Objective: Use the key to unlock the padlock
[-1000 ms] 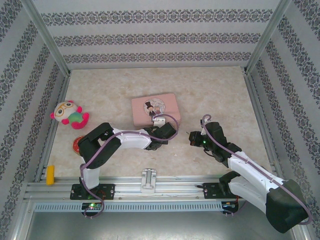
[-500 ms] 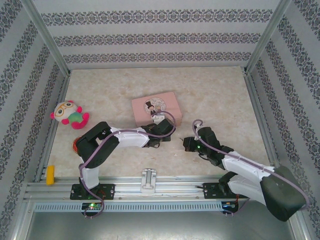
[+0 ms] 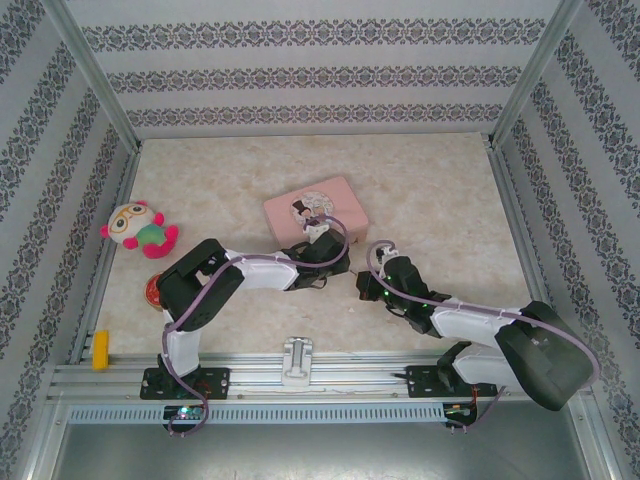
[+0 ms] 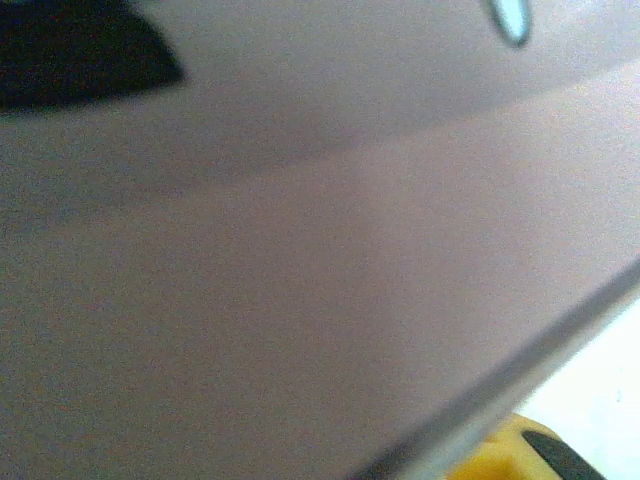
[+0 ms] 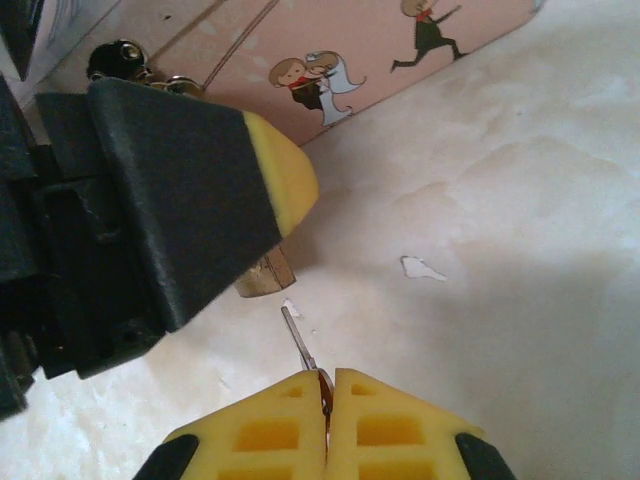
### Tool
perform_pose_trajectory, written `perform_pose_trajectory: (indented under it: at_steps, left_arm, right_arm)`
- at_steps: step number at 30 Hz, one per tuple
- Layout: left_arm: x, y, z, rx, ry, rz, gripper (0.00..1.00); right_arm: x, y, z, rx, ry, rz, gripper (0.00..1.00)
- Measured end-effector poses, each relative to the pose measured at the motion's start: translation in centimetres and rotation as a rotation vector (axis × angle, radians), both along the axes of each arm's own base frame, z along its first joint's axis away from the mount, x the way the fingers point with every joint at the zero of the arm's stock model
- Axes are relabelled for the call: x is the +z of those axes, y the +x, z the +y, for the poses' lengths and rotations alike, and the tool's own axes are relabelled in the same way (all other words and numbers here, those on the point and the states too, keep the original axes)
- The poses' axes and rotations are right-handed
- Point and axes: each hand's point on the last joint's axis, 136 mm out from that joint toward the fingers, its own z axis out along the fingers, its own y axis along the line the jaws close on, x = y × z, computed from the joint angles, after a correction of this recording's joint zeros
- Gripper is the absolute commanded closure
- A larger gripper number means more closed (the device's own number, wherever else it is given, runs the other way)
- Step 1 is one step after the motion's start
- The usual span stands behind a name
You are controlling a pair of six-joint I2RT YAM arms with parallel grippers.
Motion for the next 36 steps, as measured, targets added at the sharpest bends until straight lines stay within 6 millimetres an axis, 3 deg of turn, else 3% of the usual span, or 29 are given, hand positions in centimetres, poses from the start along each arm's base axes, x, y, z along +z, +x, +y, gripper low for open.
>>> perform_pose_trajectory:
  at_steps: [8,36]
  left_arm:
    - [0.2,0.5,-0.4,0.035,-0.073,0.021,0.78]
    - [1.1,1.3,-1.0,0.076,-0.217,0.06,0.78]
  right_arm:
    - [-0.5,0.1,-0.7,-0.036,-0.006,-0.018,1.0]
    - [-1.9,1.7,1.4,-0.084,0.123,-0.003,1.0]
